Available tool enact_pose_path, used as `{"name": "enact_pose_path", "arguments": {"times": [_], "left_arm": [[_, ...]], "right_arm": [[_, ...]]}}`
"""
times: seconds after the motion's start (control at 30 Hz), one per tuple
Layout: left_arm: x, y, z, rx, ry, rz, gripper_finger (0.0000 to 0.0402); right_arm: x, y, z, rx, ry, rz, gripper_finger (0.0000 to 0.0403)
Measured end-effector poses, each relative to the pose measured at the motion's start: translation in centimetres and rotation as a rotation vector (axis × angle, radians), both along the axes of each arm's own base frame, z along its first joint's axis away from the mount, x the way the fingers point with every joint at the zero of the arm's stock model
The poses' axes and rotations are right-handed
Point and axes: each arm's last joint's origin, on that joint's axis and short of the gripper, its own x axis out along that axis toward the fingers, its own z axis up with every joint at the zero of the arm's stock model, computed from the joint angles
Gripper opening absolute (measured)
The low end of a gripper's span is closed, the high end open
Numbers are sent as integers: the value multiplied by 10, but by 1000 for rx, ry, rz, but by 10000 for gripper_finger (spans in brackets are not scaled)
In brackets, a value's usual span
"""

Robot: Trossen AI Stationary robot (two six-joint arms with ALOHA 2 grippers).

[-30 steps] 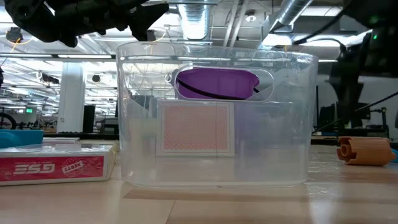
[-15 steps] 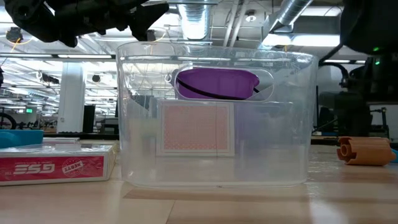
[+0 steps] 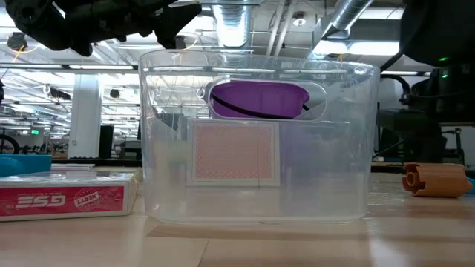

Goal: Pick & Place Toys
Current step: Put the blue game piece into the yellow bin

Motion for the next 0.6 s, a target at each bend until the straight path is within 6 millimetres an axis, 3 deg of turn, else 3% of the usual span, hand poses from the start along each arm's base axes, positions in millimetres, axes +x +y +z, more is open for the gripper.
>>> {"name": "enact_pose_path", "arguments": {"times": [0.6], "left_arm": [[0, 0, 0, 0, 0, 0, 209]], "right_arm": [[0, 0, -1, -22, 13, 90, 139]]}}
